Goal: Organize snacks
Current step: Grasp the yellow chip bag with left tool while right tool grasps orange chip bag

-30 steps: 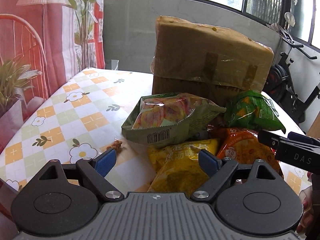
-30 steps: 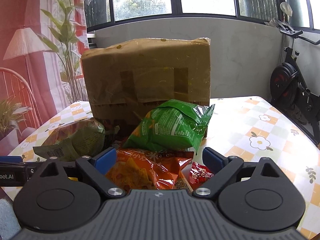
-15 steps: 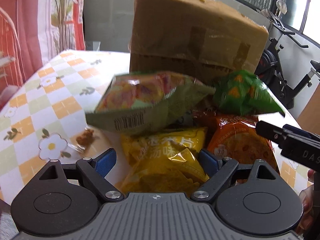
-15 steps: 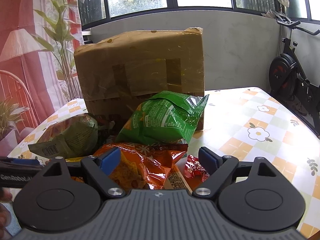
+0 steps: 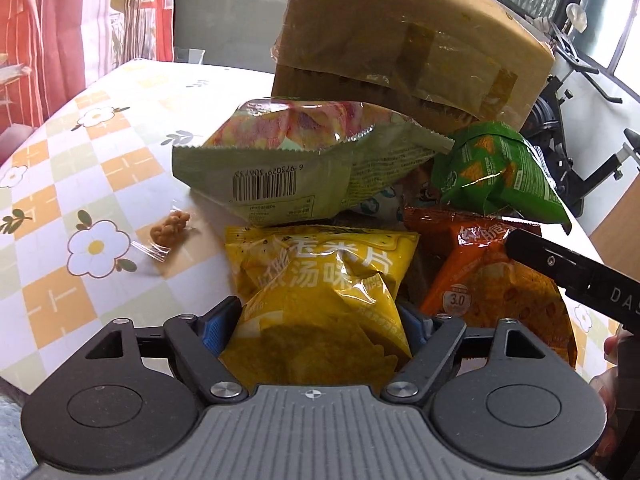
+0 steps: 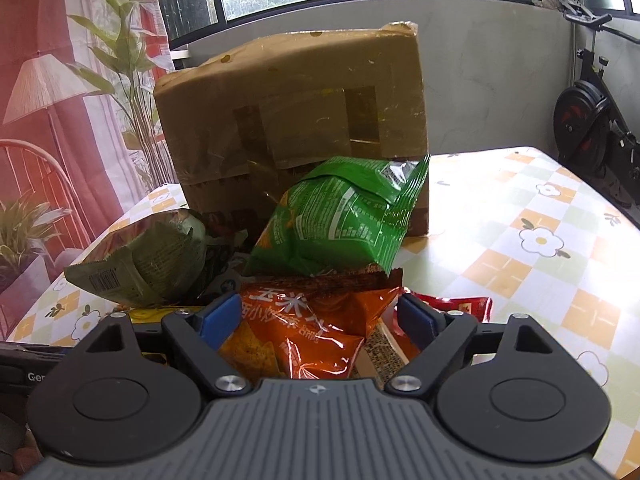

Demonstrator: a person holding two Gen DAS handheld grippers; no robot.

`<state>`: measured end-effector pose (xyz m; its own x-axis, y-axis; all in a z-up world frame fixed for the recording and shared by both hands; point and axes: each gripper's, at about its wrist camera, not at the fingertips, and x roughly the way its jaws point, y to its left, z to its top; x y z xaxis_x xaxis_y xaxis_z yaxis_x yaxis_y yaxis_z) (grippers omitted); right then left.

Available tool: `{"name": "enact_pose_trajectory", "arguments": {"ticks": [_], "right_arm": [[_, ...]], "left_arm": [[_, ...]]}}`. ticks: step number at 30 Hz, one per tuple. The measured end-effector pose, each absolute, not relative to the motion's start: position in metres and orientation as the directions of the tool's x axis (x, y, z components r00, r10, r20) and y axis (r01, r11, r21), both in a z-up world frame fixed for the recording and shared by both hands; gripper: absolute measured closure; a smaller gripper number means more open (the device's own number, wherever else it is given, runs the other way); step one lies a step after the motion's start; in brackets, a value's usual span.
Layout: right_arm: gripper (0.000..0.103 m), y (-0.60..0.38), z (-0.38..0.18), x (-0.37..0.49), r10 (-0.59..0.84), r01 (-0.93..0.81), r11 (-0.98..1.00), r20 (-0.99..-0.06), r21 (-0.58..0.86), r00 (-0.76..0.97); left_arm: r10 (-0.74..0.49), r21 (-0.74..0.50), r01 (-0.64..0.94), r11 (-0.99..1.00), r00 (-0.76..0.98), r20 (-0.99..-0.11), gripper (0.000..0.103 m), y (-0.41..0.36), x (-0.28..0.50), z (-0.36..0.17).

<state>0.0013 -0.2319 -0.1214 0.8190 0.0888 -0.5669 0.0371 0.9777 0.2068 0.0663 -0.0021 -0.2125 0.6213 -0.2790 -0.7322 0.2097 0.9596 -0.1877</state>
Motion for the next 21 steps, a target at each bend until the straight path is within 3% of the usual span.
{"name": "enact_pose_trajectory", "arguments": {"ticks": [5,14,17,21], "right_arm": [[0.01,-0.231,-0.121,0.002,0.073,0.063,0.976,-0.588,0.207,0.806],[0.01,-0.229,-0.135,0.004,0.163,0.053,0.952,-0.642,0.303,0.75],[0.014,-0.229,-0.137,0.005,0.174,0.055,0.945,-0.64,0.322,0.749],[0.027,-0.229,-0.134,0.001,0.192,0.05,0.939,-0.639,0.341,0.745]], "left_arm": [[-0.259,-0.178,0.191,0.965,0.625,-0.736,0.022,-0.001,0.061,-0.208],[-0.263,-0.191,0.181,0.965,0.622,-0.738,0.022,0.007,0.05,-0.207],[-0.258,-0.192,0.173,0.966,0.63,-0.732,0.022,0.01,0.046,-0.204],[-0.251,-0.195,0.157,0.968,0.638,-0.728,0.022,0.015,0.041,-0.2]]}}
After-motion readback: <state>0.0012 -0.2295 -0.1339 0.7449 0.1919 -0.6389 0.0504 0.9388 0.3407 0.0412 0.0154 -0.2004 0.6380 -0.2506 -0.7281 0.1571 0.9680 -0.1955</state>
